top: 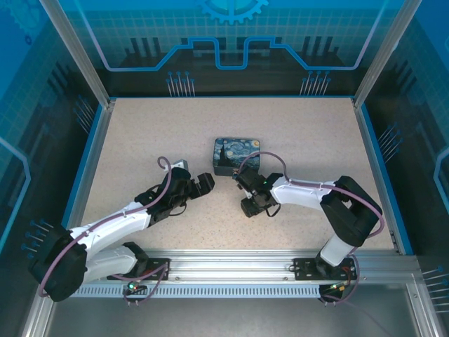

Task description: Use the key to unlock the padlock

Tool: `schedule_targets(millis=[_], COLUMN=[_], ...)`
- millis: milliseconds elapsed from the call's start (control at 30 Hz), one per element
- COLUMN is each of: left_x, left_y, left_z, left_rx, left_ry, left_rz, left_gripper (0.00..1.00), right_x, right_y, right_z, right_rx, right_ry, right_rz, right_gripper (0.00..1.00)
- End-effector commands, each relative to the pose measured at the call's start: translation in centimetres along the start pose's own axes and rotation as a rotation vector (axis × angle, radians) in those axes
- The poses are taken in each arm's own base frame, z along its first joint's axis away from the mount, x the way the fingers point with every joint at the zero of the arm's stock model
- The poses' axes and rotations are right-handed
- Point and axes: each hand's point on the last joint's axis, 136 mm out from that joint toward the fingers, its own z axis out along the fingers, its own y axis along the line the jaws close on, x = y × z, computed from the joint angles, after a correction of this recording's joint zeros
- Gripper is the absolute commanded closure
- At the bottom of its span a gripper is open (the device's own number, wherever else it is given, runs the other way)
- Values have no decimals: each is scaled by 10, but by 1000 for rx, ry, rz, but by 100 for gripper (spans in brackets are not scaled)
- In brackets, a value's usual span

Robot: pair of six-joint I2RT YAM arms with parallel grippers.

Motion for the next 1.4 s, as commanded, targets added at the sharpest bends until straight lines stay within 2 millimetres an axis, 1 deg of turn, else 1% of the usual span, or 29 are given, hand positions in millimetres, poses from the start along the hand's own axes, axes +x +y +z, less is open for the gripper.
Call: schedule_targets(millis=[0, 100, 200, 233, 300, 333, 467, 500, 600, 833, 900, 1000, 1167, 1367], left_x=[1, 1, 1, 1, 1, 0, 1, 0, 0, 0, 1, 3, 5, 6], left_y=[-2, -2, -2, -2, -3, -3, -4, -5, -7, -18, -21, -24, -25, -25], left_z=[1, 1, 1, 1, 0, 0, 0, -1, 0, 4, 5, 8, 11, 11], left_rx=[-3, -2, -4, -2, -2, -2, 0, 2, 10, 30, 41, 55, 54, 54], left_ry=[5, 4, 5, 6, 6, 5, 8, 9, 12, 39, 47, 63, 74, 75], left_rz=[4, 5, 4, 3, 3, 3, 2, 1, -7, -23, -32, -48, -54, -53], left_gripper=[1, 1, 1, 1, 1, 1, 1, 1, 1, 1, 1, 1, 1, 1], right_x=[4, 3, 2, 2, 13, 14, 15, 14, 11, -3, -7, -8, 1, 26], right_y=[-3, -3, -3, -3, -5, -5, -4, -4, -3, 1, 2, 1, 1, -2], right_z=[-3, -1, 3, 4, 11, 11, 6, 3, -7, -31, -35, -35, -26, -17], right_rx=[-11, -14, -18, -20, -20, -23, -42, -47, -84, -240, -271, -291, -287, -277], right_ry=[6, 5, 9, 11, 41, 45, 30, 22, -12, -100, -115, -118, -78, -16], right_rz=[18, 18, 23, 25, 29, 29, 36, 42, 67, 175, 199, 225, 230, 259], right_gripper=[57, 58, 64, 67, 75, 80, 98, 100, 100, 100, 100, 100, 100, 100])
